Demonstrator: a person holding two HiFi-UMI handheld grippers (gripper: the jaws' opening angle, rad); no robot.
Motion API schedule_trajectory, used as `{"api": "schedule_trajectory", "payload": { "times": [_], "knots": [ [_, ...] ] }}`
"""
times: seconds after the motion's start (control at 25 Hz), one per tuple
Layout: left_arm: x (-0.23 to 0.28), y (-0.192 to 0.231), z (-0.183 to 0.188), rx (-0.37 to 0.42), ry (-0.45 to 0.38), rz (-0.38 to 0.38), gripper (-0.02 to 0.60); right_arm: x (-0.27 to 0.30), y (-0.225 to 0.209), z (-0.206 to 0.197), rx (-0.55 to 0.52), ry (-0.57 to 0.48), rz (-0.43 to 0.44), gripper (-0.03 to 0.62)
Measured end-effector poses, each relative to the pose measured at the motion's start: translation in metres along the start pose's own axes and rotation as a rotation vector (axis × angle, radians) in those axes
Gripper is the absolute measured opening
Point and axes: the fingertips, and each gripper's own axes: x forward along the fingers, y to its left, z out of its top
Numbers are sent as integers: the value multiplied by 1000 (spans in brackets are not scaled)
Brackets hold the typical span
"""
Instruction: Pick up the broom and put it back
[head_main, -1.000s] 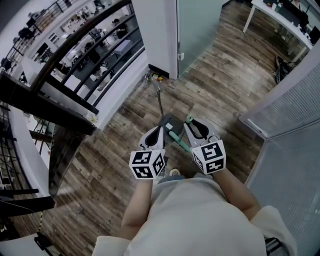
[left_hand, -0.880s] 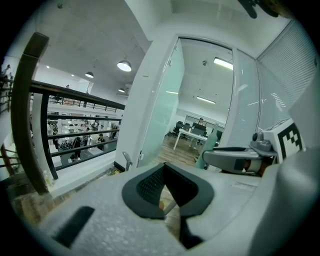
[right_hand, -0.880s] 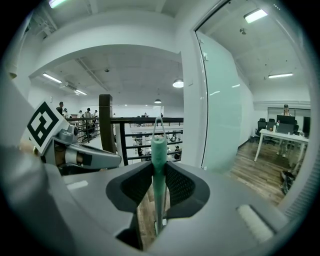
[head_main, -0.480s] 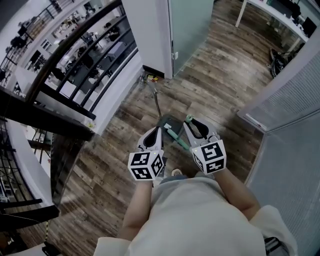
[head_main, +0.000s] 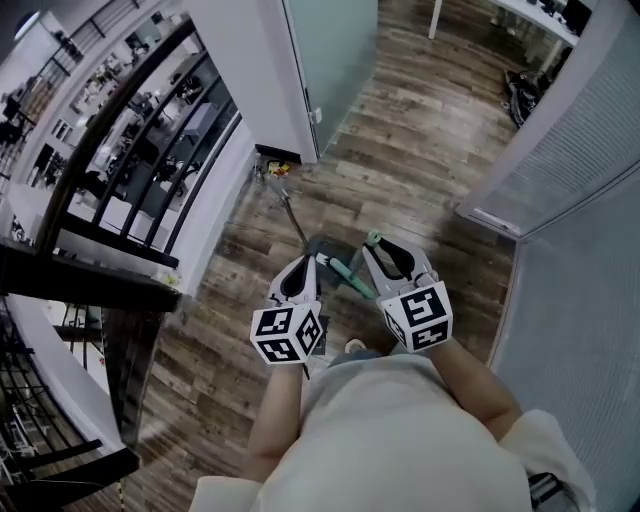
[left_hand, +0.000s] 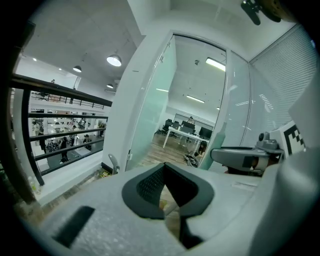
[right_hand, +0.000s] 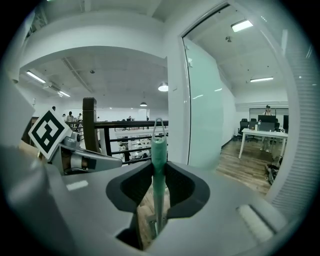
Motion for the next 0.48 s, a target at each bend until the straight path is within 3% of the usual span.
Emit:
{"api": "schedule_trajectory", "payload": {
  "times": [0.48],
  "knots": [
    [32,-56,-1,50,46,-151,6,-48,-48,-5,50,-8,-164,94]
  ]
}}
